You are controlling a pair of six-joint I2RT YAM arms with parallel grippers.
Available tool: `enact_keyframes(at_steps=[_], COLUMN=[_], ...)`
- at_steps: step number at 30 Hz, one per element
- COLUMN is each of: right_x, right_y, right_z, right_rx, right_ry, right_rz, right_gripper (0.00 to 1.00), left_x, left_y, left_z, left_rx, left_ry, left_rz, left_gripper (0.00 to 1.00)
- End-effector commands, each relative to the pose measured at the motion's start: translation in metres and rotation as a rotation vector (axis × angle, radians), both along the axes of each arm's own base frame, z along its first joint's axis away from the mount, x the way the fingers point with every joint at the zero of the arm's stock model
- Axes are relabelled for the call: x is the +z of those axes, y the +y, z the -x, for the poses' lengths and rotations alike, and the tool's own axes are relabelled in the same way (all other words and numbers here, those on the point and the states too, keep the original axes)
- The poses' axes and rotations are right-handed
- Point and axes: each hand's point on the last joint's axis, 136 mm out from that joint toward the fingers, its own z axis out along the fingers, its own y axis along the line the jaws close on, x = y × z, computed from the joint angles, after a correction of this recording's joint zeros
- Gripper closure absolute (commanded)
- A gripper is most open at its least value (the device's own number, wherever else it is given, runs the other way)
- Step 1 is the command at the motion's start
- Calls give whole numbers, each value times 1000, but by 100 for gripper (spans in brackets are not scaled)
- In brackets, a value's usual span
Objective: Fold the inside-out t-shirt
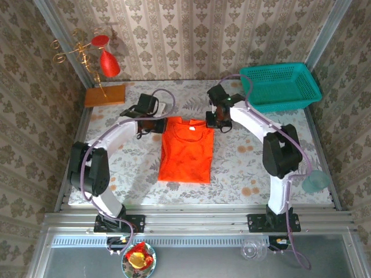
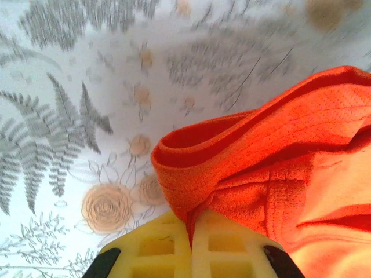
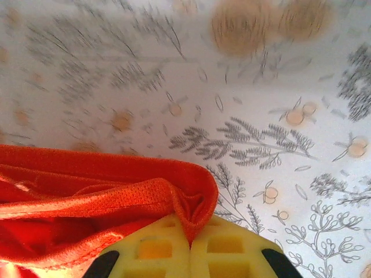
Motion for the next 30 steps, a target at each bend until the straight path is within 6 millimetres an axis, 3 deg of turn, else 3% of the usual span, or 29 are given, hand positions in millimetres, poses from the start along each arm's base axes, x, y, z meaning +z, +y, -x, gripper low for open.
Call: enact_keyframes(at_steps=[1, 6, 10, 13, 15, 17, 19, 25, 28, 30], right_x=[33, 111, 179, 212, 221, 219, 209, 144, 115, 97], right_y=[-8, -14, -18, -21, -20, -17, -12, 7, 15, 18], right_z=[-15, -40, -44, -37, -28, -17, 0, 74, 110, 126], right_rx=[-31, -21, 16, 44, 72, 102, 137, 232, 250, 246], right_ry=[-110, -272, -408, -476, -494, -491, -474, -329, -236, -177], right_rz=[-46, -81, -97, -100, -114, -143, -185, -300, -362, -380], right_gripper=[100, 100, 100, 100, 100, 100, 100, 100, 100, 100], left_x=[29, 111, 180, 209, 216, 211, 193, 99, 64, 52], left_y=[-5, -6, -16, -22, -24, -26, -26, -25, -20, -13], left_z=[-10, -36, -38, -30, -20, -6, 15, 94, 127, 135], left_rx=[-2, -24, -121, -182, -210, -236, -254, -262, -226, -179], left_ry=[-74, -241, -359, -410, -412, -393, -362, -190, -124, -111], left_rz=[79, 167, 241, 276, 302, 327, 347, 398, 407, 401], left_gripper=[100, 100, 100, 100, 100, 100, 100, 100, 100, 100])
